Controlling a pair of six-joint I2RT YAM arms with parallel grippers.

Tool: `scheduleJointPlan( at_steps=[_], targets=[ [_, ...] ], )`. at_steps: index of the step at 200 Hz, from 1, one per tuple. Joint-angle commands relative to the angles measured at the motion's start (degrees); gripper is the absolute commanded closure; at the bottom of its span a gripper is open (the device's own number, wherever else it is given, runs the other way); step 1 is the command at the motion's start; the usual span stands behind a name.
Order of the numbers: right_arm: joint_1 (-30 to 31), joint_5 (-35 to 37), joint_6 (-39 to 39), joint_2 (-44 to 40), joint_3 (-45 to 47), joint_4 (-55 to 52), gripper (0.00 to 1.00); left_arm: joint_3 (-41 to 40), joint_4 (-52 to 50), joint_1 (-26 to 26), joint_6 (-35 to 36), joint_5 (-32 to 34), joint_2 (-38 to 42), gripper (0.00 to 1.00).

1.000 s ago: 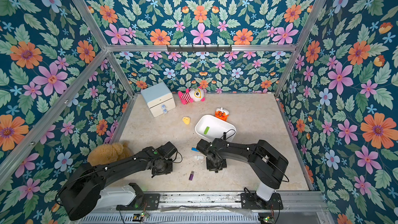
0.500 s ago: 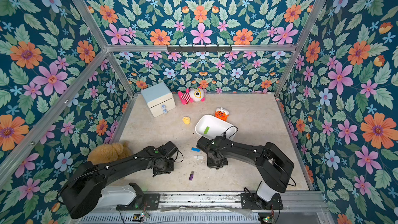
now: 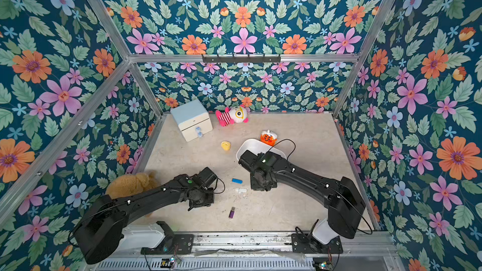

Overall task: Put the usb flash drive into the storage box
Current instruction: Pick up the USB flash from the center of the board, then place the USB flash in the storage box.

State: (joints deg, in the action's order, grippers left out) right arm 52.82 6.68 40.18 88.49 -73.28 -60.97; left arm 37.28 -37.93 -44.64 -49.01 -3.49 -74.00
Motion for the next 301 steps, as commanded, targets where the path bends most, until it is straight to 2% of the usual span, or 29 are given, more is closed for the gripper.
scheduleJointPlan(
  at_steps=[1,47,145,184,301],
  targets=[
    [-2.7,2.4,-4.0,0.3,-2.6,-3.0,1.0,0.3,-1.0,0.0,0.7,0.1,0.4,1.0],
    [-9.5,2.1,-10.3,5.8,-9.4,-1.6,1.0,0.9,-1.8,0.1,0.7,0.4,1.2,1.0],
    [-16.6,1.3,-18.3,24.1,-21.5,1.1,1.0,0.3,-1.9,0.4,2.2,0.2,0.9,1.0],
    [-18.4,2.0,-20.5,29.4,-23.0,2.2,1.0,0.8,-2.1,1.0,3.1,-0.1,-0.3,1.0],
    [-21.6,1.9,-22.9,36.8,-25.2,5.5,1.0,0.2,-2.1,1.2,2.7,0.1,0.1,1.0]
  ],
)
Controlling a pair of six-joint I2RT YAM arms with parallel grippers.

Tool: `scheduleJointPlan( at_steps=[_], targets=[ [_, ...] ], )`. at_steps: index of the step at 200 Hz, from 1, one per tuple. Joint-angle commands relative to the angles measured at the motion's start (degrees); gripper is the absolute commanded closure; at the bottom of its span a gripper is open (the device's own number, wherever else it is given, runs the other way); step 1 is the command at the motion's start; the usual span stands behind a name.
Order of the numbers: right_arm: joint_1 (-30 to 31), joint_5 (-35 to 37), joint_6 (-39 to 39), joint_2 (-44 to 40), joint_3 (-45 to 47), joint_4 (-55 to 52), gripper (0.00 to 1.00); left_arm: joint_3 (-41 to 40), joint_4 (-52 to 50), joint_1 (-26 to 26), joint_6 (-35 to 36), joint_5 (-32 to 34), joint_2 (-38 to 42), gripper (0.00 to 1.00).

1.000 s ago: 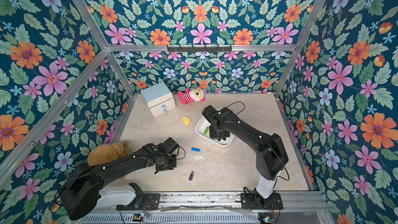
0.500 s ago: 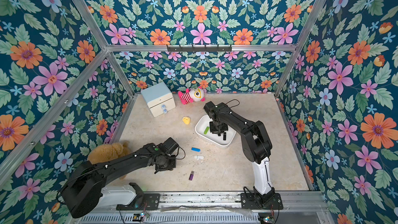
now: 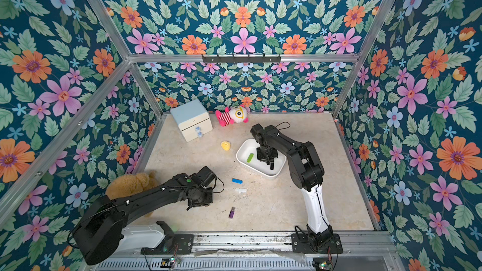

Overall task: Put the usb flash drive into the storage box
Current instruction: Place the USB flash in the storage box.

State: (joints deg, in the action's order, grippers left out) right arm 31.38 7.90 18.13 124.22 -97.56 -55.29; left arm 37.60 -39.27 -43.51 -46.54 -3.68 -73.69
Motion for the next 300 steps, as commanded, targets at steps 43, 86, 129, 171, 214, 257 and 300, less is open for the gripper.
scheduleJointPlan(
  at_steps=[43,86,129,171,214,257,300],
  targets=[
    [-0.2,0.4,-0.8,2.0,-0.5,-0.1,0.97,-0.1,-0.9,0.2,0.5,0.4,-0.1,1.0],
    [-0.1,0.4,-0.8,1.8,-0.4,-0.2,0.76,0.3,-1.1,0.3,0.4,0.5,0.2,1.0],
    [-0.1,0.5,-0.9,0.6,-1.3,-0.6,0.74,2.1,-1.7,0.3,1.1,1.2,-0.4,1.0],
    [-0.1,0.9,-0.9,-1.9,-2.8,-2.0,0.73,9.0,-4.0,1.6,5.0,2.3,-4.5,1.0],
    [-0.1,0.6,-0.9,-1.8,-3.9,-2.7,0.78,16.0,-5.8,2.9,8.2,2.5,-8.4,1.0],
    [-0.2,0.0,-1.3,0.7,-3.6,-2.3,0.81,15.9,-6.2,3.2,8.1,2.7,-7.5,1.0],
    [-0.2,-0.3,-1.1,1.2,-2.7,-1.7,0.78,13.8,-5.9,3.6,7.7,2.5,-5.9,1.0]
  ],
)
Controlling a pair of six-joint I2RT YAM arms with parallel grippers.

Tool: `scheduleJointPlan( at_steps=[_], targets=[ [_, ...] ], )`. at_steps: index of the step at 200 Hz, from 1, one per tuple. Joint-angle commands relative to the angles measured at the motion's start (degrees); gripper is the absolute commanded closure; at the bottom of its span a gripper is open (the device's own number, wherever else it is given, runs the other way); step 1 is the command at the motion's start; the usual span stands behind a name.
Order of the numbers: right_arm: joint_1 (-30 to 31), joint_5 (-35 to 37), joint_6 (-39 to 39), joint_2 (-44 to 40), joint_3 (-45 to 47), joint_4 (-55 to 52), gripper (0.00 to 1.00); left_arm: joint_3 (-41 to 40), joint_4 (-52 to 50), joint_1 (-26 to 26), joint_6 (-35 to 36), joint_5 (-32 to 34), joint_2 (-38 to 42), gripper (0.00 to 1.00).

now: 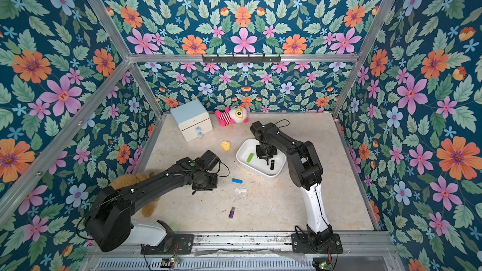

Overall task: Put the usb flash drive into the storage box
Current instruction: Place the USB flash in the storage box.

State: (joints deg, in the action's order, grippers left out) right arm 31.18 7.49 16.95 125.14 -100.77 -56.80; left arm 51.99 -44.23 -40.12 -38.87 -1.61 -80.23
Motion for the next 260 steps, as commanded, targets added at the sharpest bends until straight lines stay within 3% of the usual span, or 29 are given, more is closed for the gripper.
scheduleJointPlan(
  at_steps=[1,37,83,97,144,188,260],
  targets=[
    [0.0,0.1,0.1,0.3,0.5,-0.2,0.78,-0.6,-0.9,0.2,0.1,0.4,0.7,1.0],
    [0.1,0.3,0.4,-1.2,1.2,0.1,0.7,0.0,-0.8,0.4,0.2,0.4,0.9,1.0],
    [0.2,0.9,0.9,-5.7,3.4,0.9,0.68,3.8,-2.1,0.6,1.2,0.9,0.0,1.0],
    [0.1,1.3,1.2,-7.1,4.1,0.9,0.72,5.1,-2.0,0.7,1.4,0.8,-0.5,1.0],
    [0.1,0.7,1.0,-7.6,5.1,0.9,1.0,11.3,-2.1,0.7,3.4,0.6,-4.6,1.0],
    [-0.1,1.4,1.0,-5.6,4.8,1.5,1.0,16.9,-3.8,0.9,5.3,0.9,-8.1,1.0],
    [-0.3,0.2,0.8,-3.2,4.2,1.9,1.0,15.5,-3.1,1.1,5.1,0.6,-8.1,1.0]
  ],
)
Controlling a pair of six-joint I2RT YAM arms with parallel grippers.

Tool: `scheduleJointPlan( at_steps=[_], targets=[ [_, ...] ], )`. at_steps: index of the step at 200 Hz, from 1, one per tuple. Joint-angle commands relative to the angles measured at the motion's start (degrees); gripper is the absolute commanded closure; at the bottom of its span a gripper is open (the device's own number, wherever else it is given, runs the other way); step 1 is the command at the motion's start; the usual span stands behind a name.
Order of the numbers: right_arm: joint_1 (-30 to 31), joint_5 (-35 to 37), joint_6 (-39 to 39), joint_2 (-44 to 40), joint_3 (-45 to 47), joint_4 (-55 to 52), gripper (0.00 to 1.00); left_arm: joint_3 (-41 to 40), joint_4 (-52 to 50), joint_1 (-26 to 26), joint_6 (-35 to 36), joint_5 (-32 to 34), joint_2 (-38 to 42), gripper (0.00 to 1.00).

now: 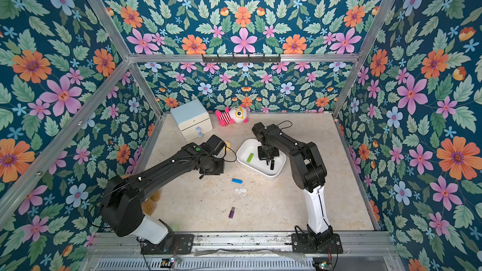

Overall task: Put the usb flash drive into the storage box
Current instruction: Place the USB flash in the storage box.

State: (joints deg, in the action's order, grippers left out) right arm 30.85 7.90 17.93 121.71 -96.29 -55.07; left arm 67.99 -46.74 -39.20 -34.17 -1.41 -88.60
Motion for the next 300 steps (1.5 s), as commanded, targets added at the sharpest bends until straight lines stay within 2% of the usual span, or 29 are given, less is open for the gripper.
scheduleJointPlan(
  at_steps=[1,52,95,123,151,174,211,255,300],
  targets=[
    [0.1,-0.3,-0.3,0.2,-0.3,0.2,1.0,-0.5,-0.5,0.2,0.3,0.4,0.2,1.0],
    [0.0,0.6,-0.1,-1.4,-0.3,-0.3,1.0,0.2,0.6,0.3,0.5,-0.2,-0.5,1.0],
    [-0.8,3.5,1.5,-6.7,2.0,-1.6,1.0,10.8,-0.6,0.3,4.2,-0.8,-6.6,1.0],
    [-2.6,2.8,3.1,-12.3,7.2,-1.0,1.0,20.2,-1.4,0.3,7.1,-2.4,-12.9,1.0],
    [-4.3,2.1,5.5,-20.6,16.9,1.5,1.0,28.3,-3.2,0.3,9.0,-4.6,-19.3,1.0],
    [-6.3,-1.4,7.1,-26.2,25.0,4.7,1.0,33.9,-3.5,0.3,10.5,-6.1,-24.6,1.0],
    [-6.6,-1.5,9.8,-35.4,33.0,6.3,1.0,41.5,-3.3,0.2,11.8,-9.7,-31.8,1.0],
    [-7.1,-1.7,10.8,-38.6,36.6,5.8,1.0,48.1,-3.9,0.1,12.5,-11.9,-38.3,1.0],
    [-7.4,-1.7,11.3,-38.0,38.2,7.0,1.0,49.4,-4.7,0.0,13.2,-11.3,-41.8,1.0]
  ],
)
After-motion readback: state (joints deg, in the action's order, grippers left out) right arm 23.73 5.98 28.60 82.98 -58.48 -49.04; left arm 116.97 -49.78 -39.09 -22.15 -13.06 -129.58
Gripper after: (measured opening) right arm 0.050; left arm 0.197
